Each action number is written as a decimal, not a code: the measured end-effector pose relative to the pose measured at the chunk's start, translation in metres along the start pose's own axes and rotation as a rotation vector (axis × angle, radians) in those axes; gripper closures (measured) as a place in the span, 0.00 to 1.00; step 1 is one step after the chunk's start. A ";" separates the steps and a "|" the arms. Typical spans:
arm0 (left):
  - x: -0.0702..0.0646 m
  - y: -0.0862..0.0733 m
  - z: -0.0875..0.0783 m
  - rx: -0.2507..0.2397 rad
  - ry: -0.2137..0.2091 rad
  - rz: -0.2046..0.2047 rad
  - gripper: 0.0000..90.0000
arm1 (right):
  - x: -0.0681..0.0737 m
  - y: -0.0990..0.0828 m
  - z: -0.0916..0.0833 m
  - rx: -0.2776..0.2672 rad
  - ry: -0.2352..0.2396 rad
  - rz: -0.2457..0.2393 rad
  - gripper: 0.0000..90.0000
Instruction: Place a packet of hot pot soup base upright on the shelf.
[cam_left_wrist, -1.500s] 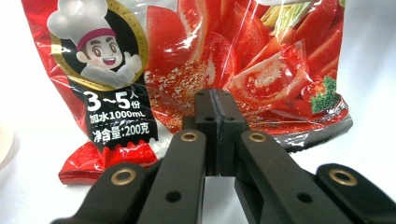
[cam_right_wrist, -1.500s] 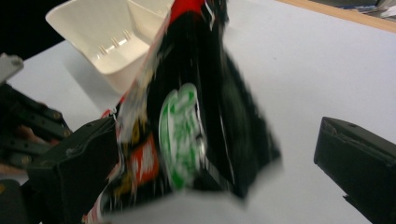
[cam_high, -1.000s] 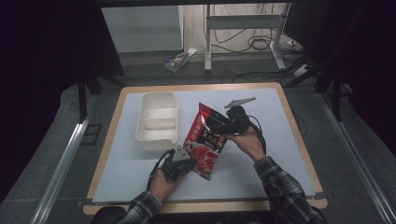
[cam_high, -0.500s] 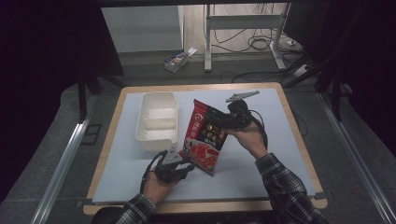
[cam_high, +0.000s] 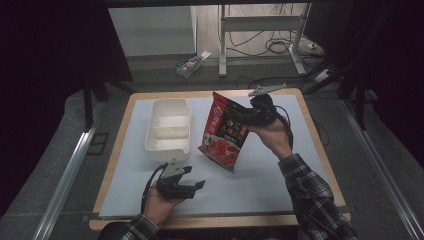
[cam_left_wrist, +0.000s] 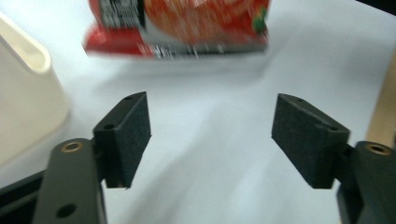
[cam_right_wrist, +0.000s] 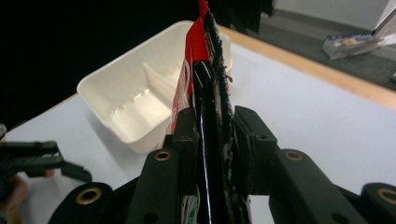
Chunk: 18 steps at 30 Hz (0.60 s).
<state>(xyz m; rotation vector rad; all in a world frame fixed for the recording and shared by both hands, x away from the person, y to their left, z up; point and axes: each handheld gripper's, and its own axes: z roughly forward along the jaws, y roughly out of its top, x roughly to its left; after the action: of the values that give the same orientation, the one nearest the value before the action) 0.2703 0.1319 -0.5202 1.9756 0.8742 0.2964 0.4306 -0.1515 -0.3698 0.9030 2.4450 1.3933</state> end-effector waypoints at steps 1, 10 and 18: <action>-0.001 -0.001 0.000 0.015 0.006 -0.002 0.24 | -0.001 0.003 -0.001 -0.005 -0.007 -0.002 0.79; -0.003 -0.010 -0.011 0.050 0.037 0.005 0.04 | -0.011 0.027 -0.004 -0.032 -0.043 -0.011 0.78; -0.006 -0.018 -0.012 0.088 0.076 0.049 0.00 | -0.013 0.049 0.005 -0.058 -0.047 -0.020 0.78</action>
<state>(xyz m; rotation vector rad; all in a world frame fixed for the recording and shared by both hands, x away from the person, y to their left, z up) 0.2518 0.1418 -0.5280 2.0811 0.9013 0.3689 0.4635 -0.1376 -0.3338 0.8856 2.3596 1.4123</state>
